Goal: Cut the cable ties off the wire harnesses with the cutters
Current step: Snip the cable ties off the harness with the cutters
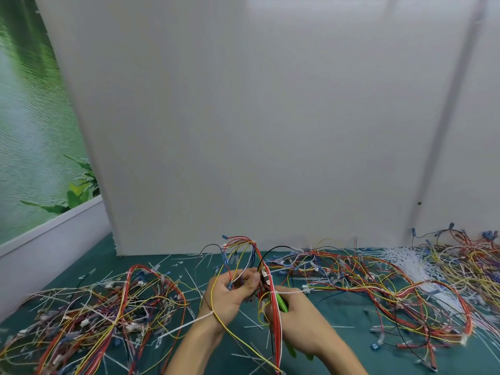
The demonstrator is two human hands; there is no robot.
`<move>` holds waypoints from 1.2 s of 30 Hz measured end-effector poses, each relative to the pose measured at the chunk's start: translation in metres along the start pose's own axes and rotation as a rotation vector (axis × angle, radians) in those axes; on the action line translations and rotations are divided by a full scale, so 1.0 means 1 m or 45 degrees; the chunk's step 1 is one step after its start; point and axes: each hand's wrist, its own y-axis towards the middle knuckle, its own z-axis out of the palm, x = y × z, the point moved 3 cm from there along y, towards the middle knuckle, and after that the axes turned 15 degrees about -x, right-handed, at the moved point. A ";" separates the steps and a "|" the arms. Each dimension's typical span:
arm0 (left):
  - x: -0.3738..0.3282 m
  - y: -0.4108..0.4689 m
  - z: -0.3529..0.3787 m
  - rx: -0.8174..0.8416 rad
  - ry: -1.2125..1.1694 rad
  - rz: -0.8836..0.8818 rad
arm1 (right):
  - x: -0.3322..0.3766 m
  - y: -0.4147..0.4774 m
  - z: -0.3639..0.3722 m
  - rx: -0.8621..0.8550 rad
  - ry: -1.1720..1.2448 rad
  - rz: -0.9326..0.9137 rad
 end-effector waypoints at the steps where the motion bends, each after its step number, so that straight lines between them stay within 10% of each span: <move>1: -0.001 0.000 0.000 0.011 0.012 0.015 | 0.001 -0.001 0.000 0.003 -0.002 0.003; 36: -0.001 0.000 -0.001 0.039 0.022 0.030 | -0.004 0.004 0.003 -0.081 -0.017 0.007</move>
